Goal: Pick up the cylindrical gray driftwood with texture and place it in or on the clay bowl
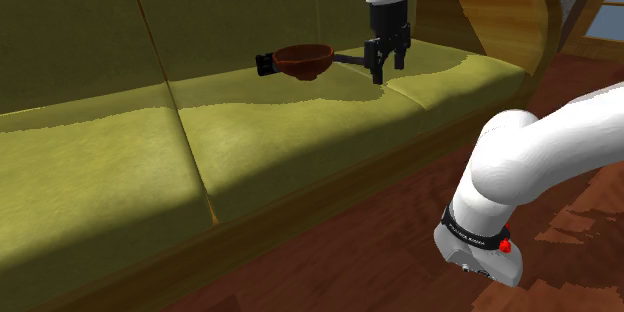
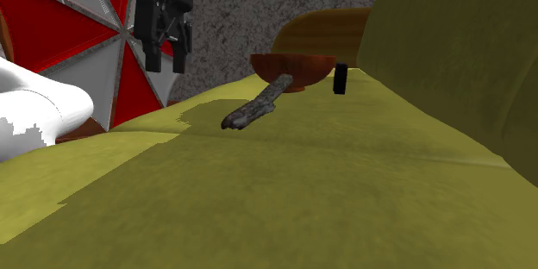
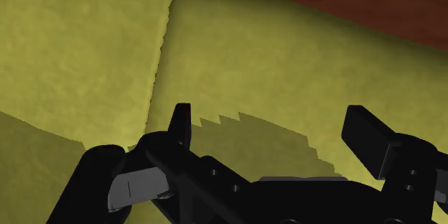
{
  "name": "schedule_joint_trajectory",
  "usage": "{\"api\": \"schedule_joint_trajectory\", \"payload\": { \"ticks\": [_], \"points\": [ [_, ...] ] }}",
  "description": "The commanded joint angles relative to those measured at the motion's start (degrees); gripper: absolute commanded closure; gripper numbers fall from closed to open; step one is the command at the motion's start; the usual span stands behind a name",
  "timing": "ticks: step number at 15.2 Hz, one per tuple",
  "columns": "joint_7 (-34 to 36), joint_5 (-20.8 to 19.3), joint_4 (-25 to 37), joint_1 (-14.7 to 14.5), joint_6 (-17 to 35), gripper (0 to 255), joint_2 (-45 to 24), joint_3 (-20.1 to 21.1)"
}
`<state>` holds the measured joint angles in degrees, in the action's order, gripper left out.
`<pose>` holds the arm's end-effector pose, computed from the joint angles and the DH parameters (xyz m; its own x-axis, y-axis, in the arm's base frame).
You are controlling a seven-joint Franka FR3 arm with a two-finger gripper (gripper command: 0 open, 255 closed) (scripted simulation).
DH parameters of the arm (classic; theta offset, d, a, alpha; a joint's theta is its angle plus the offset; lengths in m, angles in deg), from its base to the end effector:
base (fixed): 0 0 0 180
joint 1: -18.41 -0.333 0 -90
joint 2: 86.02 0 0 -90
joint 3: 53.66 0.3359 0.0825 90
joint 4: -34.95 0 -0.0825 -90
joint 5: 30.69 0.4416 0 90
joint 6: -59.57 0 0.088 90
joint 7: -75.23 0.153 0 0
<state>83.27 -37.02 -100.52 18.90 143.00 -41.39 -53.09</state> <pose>0.3330 -0.0169 0.5440 0.9819 -0.1537 -0.1106 -0.1385 -0.9813 0.1340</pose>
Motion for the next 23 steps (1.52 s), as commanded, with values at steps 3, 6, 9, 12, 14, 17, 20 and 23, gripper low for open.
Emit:
{"api": "schedule_joint_trajectory", "payload": {
  "ticks": [3,6,9,12,14,17,20,23],
  "points": [
    [-9.07,-3.56,-0.11,-1.54,2.12,0,-0.21,-3.46],
    [-22.4,-8.24,0.57,-4.08,5.91,0,-1.53,-8.74],
    [-35.5,-11.78,2.29,-6.95,10.16,0,-3.97,-13.97],
    [-48.46,-13.91,4.98,-10.26,14.53,0,-7.35,-19.08],
    [-57.09,-14.47,7.24,-12.79,17.35,0,-10.0,-22.41],
    [-70.12,-13.96,11.22,-17.0,21.2,0,-14.42,-27.28],
    [-72.85,-13.84,10.83,-17.91,23.47,0,-15.6,-28.75],
    [-72.8,-14.12,8.95,-17.8,25.8,0,-16.0,-29.43]
  ]
}}
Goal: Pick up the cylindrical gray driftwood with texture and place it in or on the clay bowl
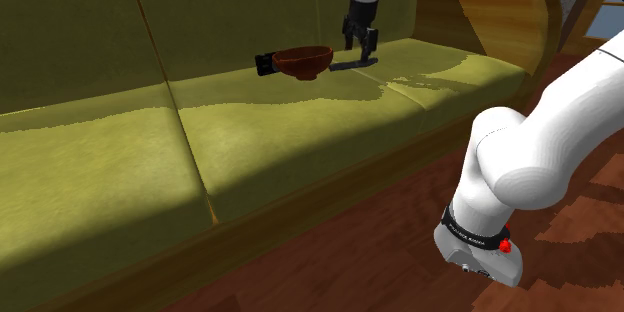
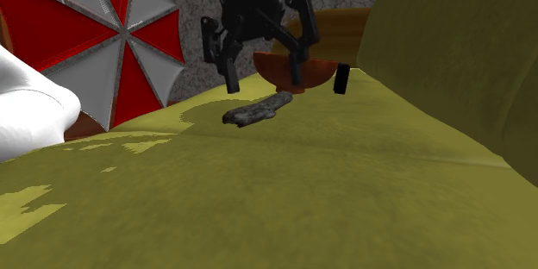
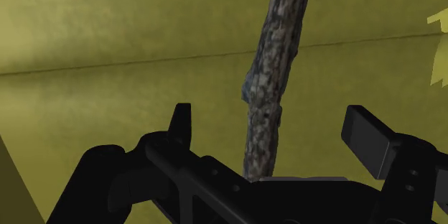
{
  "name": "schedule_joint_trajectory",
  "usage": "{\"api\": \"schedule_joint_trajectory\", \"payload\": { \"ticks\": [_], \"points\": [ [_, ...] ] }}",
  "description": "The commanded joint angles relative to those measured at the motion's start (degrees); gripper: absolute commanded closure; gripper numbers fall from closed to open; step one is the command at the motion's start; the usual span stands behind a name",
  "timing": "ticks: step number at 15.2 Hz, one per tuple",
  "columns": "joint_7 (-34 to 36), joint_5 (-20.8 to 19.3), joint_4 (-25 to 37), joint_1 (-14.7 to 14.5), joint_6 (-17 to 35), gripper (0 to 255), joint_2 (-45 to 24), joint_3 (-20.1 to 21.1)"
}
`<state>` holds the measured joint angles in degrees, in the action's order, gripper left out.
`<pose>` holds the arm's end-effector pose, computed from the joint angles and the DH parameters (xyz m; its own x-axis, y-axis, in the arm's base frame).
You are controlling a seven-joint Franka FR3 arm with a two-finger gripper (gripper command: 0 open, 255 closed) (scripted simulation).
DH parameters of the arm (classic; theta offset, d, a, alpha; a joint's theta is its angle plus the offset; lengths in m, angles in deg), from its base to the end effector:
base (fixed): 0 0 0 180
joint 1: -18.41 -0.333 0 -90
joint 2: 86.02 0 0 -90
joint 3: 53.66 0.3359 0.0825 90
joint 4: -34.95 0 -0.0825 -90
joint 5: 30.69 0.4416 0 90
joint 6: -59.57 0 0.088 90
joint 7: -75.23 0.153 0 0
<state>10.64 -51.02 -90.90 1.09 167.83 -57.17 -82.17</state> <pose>0.4700 -0.1564 0.5290 0.4961 0.8672 -0.0431 0.8574 -0.4815 0.1819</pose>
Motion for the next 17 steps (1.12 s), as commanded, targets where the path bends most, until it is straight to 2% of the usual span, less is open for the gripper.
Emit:
{"api": "schedule_joint_trajectory", "payload": {
  "ticks": [1,10,11,17],
  "points": [
    [-0.15,-0.2,-1.28,0.04,1.76,0,-0.38,-0.59],
    [-0.14,-0.33,-2.19,0.08,2.99,0,-0.66,-0.96],
    [-0.14,-0.33,-2.19,0.08,2.99,255,-0.66,-0.96],
    [-0.14,-0.33,-2.19,0.08,2.99,255,-0.66,-0.96]
  ]
}}
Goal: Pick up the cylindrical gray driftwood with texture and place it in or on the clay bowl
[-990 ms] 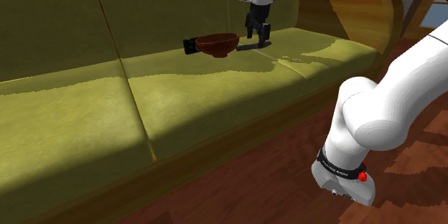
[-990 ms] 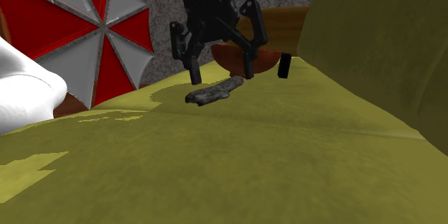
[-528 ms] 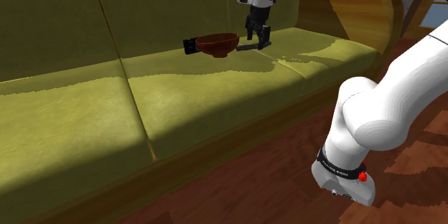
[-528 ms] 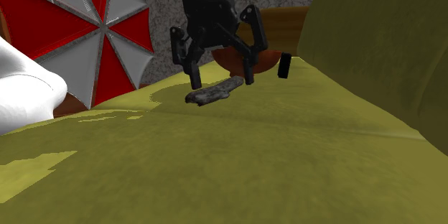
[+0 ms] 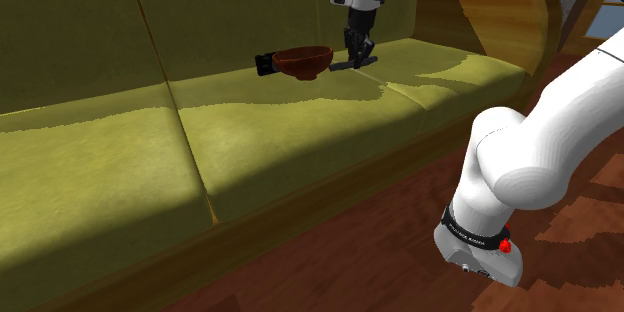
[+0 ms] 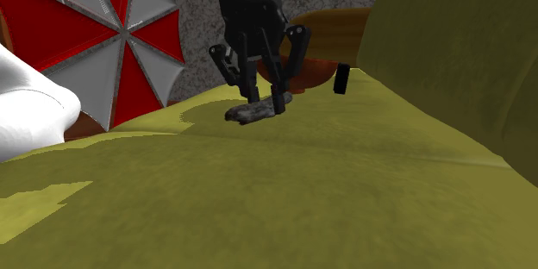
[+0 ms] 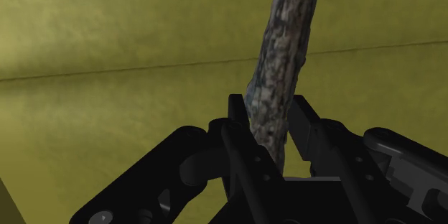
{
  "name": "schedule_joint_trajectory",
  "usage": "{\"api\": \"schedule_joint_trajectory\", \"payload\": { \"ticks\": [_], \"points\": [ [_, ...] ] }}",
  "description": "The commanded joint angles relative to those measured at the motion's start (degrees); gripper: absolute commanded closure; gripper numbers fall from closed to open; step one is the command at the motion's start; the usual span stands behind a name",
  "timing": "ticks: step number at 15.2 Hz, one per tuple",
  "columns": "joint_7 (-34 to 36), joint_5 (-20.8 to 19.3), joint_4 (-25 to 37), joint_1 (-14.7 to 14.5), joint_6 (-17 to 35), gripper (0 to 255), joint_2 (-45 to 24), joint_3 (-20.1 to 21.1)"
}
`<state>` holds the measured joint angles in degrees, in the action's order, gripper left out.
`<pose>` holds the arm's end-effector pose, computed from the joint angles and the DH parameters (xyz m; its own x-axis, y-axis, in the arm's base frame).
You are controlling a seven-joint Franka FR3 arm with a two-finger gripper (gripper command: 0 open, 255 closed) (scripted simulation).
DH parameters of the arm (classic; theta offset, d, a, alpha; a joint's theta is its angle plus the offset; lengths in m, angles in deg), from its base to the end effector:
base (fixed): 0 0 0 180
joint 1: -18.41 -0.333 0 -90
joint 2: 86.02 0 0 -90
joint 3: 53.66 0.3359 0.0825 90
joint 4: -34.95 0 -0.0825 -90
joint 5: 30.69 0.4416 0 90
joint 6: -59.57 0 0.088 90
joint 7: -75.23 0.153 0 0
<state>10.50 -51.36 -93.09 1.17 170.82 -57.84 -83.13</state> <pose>0.4727 -0.1597 0.5069 0.4941 0.8683 -0.0433 0.8584 -0.4793 0.1826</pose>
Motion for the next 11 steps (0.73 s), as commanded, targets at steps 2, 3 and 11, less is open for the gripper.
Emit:
{"api": "schedule_joint_trajectory", "payload": {
  "ticks": [2,3,11],
  "points": [
    [0.0,0.0,0.0,0.0,0.0,255,0.0,0.0],
    [0.0,0.0,-0.01,0.0,0.01,255,0.0,0.0],
    [-0.91,1.03,6.16,-0.46,-5.96,255,-0.18,1.04]
  ]
}}
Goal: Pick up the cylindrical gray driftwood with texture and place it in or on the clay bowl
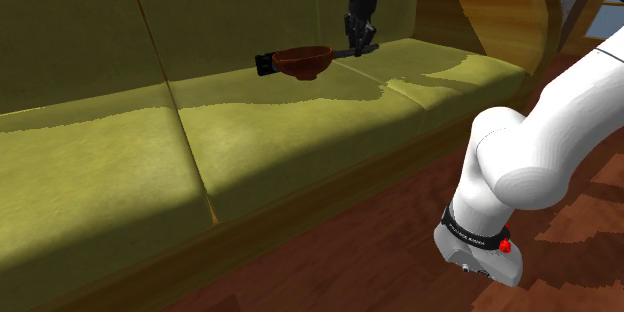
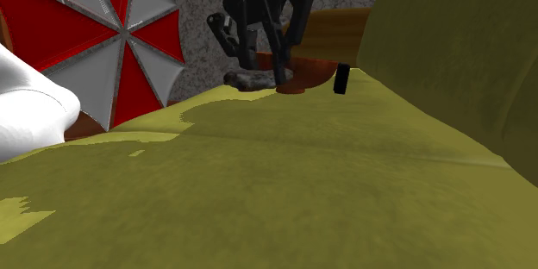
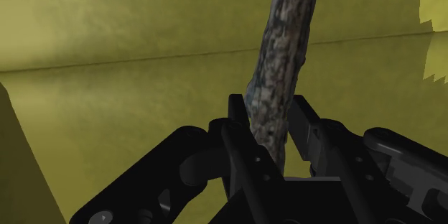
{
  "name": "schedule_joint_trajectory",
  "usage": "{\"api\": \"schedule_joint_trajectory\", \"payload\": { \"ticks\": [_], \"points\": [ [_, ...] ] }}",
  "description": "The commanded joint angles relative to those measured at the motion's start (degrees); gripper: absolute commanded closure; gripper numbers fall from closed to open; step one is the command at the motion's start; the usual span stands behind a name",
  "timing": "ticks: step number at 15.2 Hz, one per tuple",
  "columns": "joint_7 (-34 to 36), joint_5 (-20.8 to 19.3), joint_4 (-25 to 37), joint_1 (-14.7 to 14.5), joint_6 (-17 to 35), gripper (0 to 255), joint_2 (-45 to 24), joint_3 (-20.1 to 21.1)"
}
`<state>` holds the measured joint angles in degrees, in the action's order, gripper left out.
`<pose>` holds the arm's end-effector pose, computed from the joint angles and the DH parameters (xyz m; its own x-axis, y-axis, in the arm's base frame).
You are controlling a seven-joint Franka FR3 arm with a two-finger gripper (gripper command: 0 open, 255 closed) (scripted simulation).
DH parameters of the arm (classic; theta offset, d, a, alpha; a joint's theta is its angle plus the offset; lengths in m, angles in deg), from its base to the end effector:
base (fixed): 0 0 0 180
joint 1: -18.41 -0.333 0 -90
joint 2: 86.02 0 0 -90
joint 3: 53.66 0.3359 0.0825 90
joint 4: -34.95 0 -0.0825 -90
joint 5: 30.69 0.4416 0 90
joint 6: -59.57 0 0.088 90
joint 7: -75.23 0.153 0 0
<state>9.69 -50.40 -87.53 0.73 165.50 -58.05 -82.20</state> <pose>0.4742 -0.1599 0.5502 0.4941 0.8684 -0.0431 0.8584 -0.4793 0.1828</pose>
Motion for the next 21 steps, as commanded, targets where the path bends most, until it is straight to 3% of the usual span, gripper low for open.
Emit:
{"api": "schedule_joint_trajectory", "payload": {
  "ticks": [1,21],
  "points": [
    [-0.22,0.21,1.41,-0.09,-1.38,255,-0.05,0.22],
    [-3.2,2.84,19.81,-1.43,-15.51,255,-4.31,1.32]
  ]
}}
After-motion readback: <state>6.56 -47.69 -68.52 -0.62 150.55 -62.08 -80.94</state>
